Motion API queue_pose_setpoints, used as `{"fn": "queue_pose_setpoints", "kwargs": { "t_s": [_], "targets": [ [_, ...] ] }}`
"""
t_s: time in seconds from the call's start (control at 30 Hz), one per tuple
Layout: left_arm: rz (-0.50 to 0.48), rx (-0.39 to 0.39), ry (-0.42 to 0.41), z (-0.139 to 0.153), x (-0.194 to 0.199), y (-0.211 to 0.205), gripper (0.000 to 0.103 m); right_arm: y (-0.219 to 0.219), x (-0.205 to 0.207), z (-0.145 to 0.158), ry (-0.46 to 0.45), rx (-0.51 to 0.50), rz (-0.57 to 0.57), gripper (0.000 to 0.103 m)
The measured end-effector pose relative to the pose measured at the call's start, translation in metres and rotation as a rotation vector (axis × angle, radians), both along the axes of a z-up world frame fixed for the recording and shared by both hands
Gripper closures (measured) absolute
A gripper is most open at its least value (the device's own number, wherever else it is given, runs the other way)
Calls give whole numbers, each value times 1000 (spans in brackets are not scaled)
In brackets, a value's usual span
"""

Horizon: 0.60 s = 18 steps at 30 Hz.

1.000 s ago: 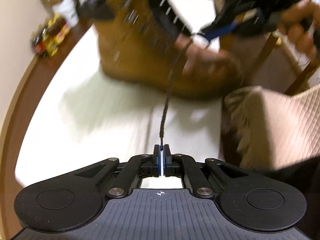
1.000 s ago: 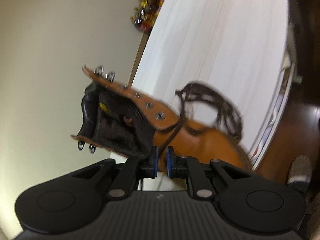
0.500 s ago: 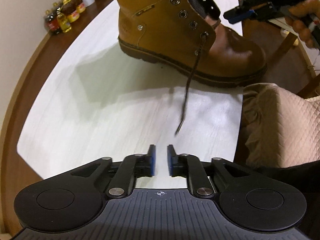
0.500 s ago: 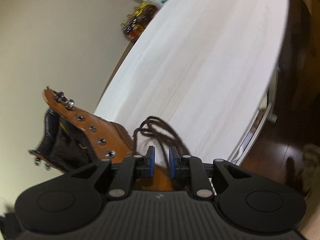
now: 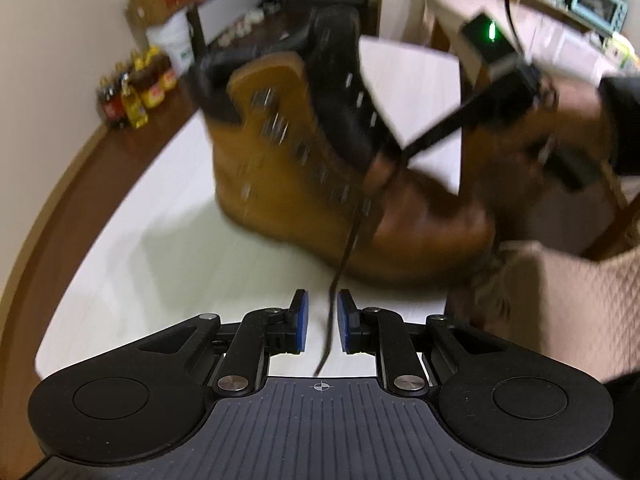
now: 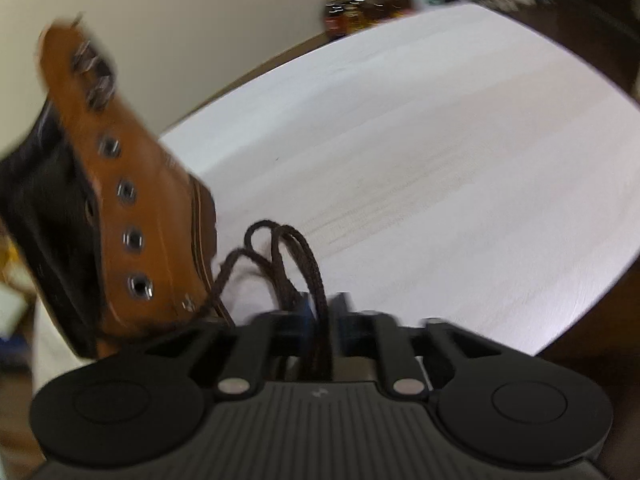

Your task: Lace up shoes with both hands

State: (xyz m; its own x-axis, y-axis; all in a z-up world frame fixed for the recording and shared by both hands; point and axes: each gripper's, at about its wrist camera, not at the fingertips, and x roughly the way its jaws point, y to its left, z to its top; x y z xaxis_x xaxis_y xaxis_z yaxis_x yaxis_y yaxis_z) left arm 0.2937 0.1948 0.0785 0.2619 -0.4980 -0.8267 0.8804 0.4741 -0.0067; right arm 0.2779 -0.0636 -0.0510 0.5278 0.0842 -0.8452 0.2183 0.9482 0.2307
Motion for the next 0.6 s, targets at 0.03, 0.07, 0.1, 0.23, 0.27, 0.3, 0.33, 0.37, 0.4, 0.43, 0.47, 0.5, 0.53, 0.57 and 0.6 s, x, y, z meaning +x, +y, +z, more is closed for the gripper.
{"fn": "queue_pose_setpoints", "kwargs": {
  "t_s": [0.03,0.07,0.1,0.23,0.27,0.3,0.33,0.37,0.4,0.43,0.47,0.5,0.53,0.57,0.6],
  "targets": [
    [7,-35,4,3,-1,-5,87,-4,-1,4,-24,-18,-9,99],
    [7,-66,-6,5,-3,-10,87,-9,-2,8,-42,-29,-19,99],
    [5,-75,-10,5,-3,-12,88,-15,-3,12,-59,-37,-44,99],
    [-30,-48,-10,1,-10,-28,87,-40,-4,27,-102,-53,-130,90],
    [-34,-30,-2,0,-11,-31,87,-40,-5,31,-111,-40,-128,89],
    [-39,-16,4,-1,-11,-33,88,-38,-7,34,-116,-27,-123,88],
    [-45,-2,13,-2,-12,-35,88,-34,-9,36,-114,-9,-113,88],
    [-52,5,23,-2,-12,-35,88,-29,-10,37,-109,12,-100,88],
    [-60,9,31,-3,-13,-36,88,-23,-11,36,-100,31,-78,88],
    [-68,12,40,-3,-13,-37,88,-11,-12,35,-84,33,-37,88],
    [-70,13,41,-3,-14,-37,88,-3,-11,33,-73,14,-3,88],
    [-73,15,39,-4,-14,-37,88,4,-9,31,-63,-25,32,89],
    [-75,18,37,-4,-15,-37,88,17,-7,29,-50,-92,81,89],
    [-78,21,34,-5,-16,-38,88,26,-4,27,-42,-145,115,89],
    [-81,23,32,-5,-17,-38,88,33,-1,25,-32,-193,147,89]
  ]
}}
